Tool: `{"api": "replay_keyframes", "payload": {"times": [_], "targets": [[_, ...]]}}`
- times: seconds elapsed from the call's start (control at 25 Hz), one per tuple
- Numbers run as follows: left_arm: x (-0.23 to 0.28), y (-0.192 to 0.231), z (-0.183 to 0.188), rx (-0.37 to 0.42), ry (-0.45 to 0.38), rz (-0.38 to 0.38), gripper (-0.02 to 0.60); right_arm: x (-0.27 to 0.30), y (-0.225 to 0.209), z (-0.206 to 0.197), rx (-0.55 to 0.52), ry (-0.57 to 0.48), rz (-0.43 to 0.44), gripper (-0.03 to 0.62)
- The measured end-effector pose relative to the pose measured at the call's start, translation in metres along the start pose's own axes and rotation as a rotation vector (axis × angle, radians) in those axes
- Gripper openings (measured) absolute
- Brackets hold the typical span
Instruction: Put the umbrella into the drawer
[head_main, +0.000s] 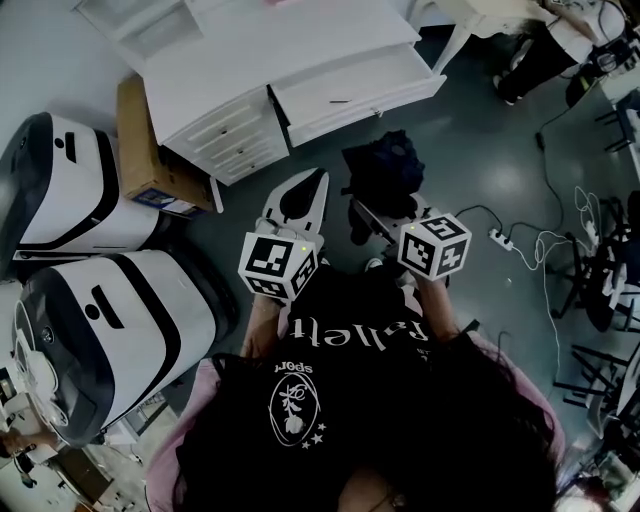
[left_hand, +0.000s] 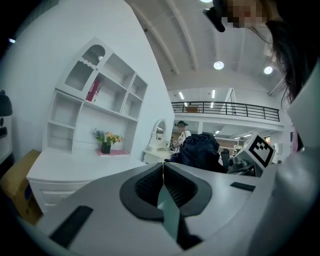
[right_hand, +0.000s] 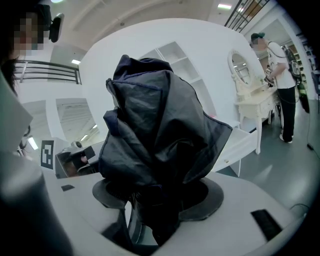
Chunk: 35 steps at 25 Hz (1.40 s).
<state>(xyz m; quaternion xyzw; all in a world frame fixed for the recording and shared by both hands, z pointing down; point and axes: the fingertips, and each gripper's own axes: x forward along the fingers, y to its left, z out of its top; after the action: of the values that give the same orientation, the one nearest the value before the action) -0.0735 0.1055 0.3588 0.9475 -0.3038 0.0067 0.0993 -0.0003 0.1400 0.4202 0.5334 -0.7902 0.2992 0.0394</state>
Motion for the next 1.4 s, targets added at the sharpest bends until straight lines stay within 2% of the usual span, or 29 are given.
{"api": "replay_keyframes", "payload": {"times": [0.44, 0.76, 0.92, 1.12, 1.4], "targets": [[0.007, 0.016, -0.006, -0.027, 0.013, -0.037, 0.017, 0.008, -0.006, 0.007, -0.035, 0.006, -0.066, 0.285], [0.044, 0.025, -0.008, -0.040, 0.037, -0.037, 0.017, 0.021, -0.044, 0.021, -0.039, 0.034, -0.087, 0.285], [0.071, 0.038, -0.015, -0.046, 0.060, -0.002, 0.017, 0.041, -0.080, 0.034, -0.032, 0.053, -0.078, 0.285], [0.122, 0.069, -0.014, -0.048, 0.073, 0.085, 0.017, 0.071, -0.131, 0.064, -0.041, 0.086, -0.048, 0.285], [0.202, 0.095, -0.006, -0.066, 0.089, 0.186, 0.017, 0.103, -0.210, 0.111, -0.121, 0.183, -0.006, 0.285]]}}
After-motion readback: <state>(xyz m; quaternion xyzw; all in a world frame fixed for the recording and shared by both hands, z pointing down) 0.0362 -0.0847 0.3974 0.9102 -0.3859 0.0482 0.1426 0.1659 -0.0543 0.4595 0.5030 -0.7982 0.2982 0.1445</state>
